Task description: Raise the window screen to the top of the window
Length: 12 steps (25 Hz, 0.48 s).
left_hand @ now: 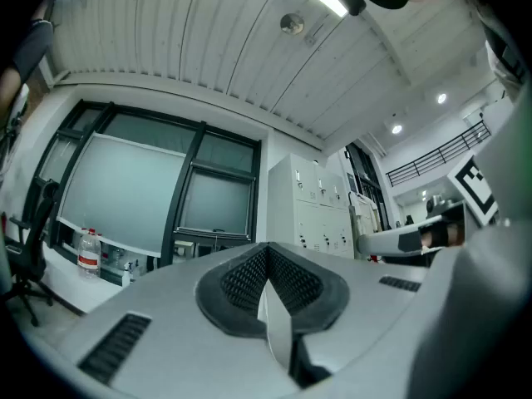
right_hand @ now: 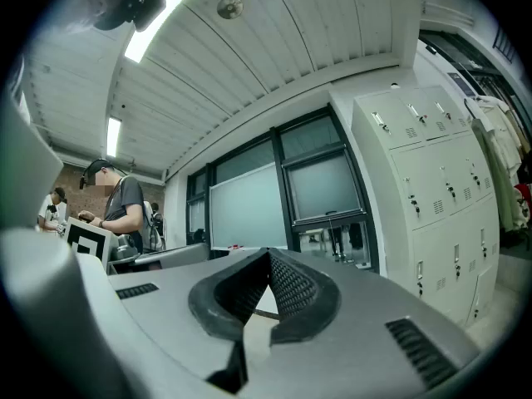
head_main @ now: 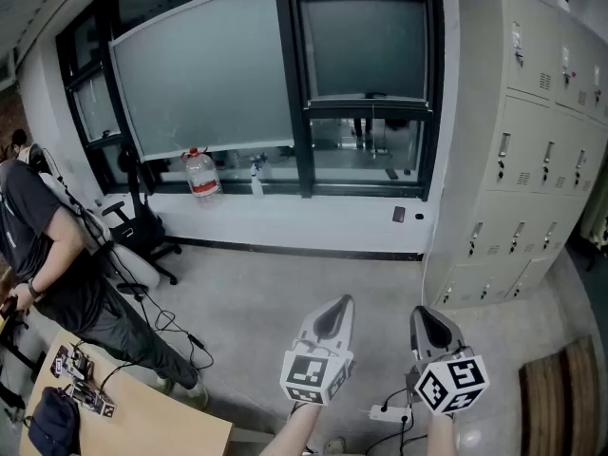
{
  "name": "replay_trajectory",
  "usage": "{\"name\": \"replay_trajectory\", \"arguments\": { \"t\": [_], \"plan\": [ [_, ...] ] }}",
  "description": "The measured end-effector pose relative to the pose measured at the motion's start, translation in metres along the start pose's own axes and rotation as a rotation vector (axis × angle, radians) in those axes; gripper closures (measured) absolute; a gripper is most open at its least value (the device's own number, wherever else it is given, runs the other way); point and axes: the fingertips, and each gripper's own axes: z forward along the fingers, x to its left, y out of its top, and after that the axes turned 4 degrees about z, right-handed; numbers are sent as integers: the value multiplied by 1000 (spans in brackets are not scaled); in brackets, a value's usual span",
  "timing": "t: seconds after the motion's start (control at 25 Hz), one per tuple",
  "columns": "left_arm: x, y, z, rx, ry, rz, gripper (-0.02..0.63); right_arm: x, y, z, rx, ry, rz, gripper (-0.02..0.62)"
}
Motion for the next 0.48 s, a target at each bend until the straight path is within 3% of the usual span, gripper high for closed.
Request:
{"name": "replay_trajectory", "arguments": {
  "t": [0.48],
  "plan": [
    [16,-5,2,13,11,39,603,-1,0,9,-30,-1,71,589]
  ]
}}
